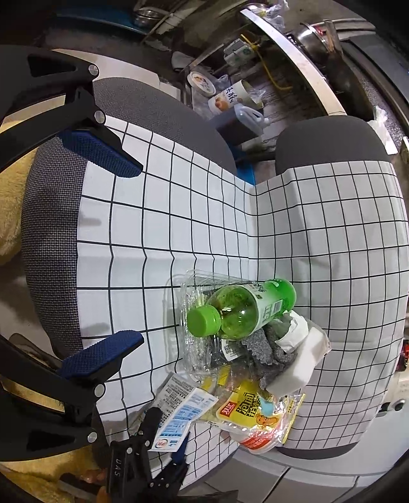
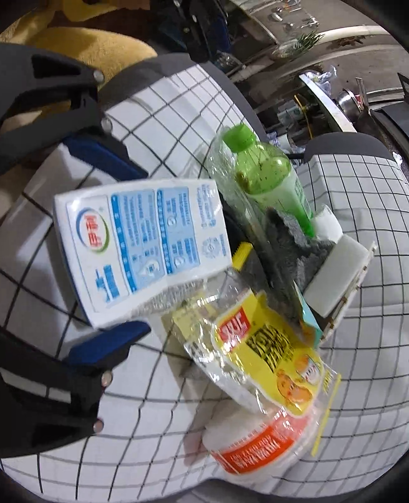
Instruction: Collect trash
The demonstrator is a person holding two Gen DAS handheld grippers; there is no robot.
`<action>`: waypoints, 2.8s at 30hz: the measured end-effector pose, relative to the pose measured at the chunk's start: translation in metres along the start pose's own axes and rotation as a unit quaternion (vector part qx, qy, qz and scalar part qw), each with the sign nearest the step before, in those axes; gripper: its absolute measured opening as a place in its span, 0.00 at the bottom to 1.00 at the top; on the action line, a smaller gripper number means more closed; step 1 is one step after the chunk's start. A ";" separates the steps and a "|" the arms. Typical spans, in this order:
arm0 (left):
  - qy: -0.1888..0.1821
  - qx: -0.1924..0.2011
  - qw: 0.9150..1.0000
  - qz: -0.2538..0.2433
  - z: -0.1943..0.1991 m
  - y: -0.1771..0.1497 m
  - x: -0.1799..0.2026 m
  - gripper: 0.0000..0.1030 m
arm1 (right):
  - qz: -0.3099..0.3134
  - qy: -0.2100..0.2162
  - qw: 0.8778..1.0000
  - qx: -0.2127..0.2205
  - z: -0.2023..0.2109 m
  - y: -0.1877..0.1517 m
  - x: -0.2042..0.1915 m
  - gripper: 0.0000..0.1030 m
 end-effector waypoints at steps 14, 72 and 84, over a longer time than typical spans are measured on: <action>-0.014 0.009 1.000 0.010 -0.002 0.022 0.004 0.92 | -0.064 -0.132 0.984 0.101 0.089 -0.012 -0.010 0.77; -0.357 0.230 0.894 -0.140 0.129 0.081 0.203 0.01 | -0.183 -0.356 0.899 0.181 0.247 -0.084 0.065 0.78; -0.538 0.089 0.781 -0.305 0.156 -0.077 0.398 0.01 | -0.282 -0.474 0.817 0.167 0.358 -0.224 0.091 0.78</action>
Point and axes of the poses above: each gripper's, at about its wrist camera, not at the fingertips, and z roughly against the way its jaws point, x to its right, y to its top, the point moved 6 cm from there along -z, roughly the way its jaws point
